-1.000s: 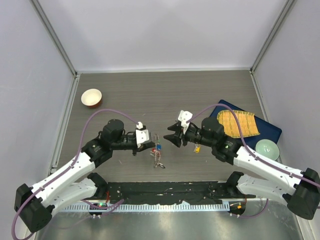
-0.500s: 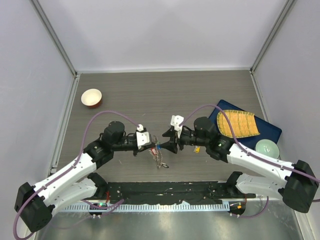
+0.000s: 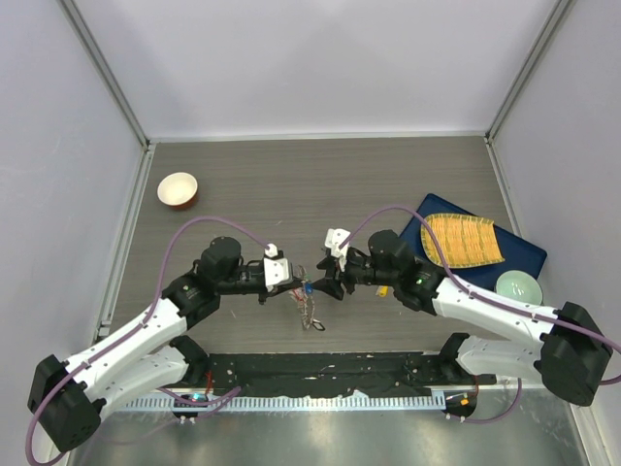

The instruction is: Put the keys on the keyring

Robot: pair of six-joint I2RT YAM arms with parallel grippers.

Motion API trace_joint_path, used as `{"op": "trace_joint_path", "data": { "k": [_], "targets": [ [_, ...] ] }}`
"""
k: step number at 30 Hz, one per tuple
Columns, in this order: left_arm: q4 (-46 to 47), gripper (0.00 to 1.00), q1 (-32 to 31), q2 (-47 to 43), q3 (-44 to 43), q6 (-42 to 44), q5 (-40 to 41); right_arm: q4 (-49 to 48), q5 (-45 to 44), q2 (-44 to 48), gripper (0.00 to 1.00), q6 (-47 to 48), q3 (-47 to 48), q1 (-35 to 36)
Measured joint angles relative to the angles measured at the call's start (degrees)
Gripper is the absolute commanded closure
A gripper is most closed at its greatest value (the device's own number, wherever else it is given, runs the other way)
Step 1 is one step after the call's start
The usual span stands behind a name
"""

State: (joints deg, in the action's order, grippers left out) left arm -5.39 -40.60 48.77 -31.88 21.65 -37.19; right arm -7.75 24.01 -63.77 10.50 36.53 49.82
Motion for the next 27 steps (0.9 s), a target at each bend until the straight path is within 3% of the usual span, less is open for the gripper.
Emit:
{"op": "trace_joint_path", "data": {
  "k": [18,27],
  "targets": [
    [-2.3,1.0,-0.6,-0.2,0.0,5.6,-2.0,-4.2,-2.5,-3.4,0.47,-0.7,-0.1,0.0],
    [-10.4,1.0,-6.2,-1.2,-1.5,13.5,3.9,-5.5,-4.8,-8.0,0.48,-3.2,3.8,0.0]
  ]
}}
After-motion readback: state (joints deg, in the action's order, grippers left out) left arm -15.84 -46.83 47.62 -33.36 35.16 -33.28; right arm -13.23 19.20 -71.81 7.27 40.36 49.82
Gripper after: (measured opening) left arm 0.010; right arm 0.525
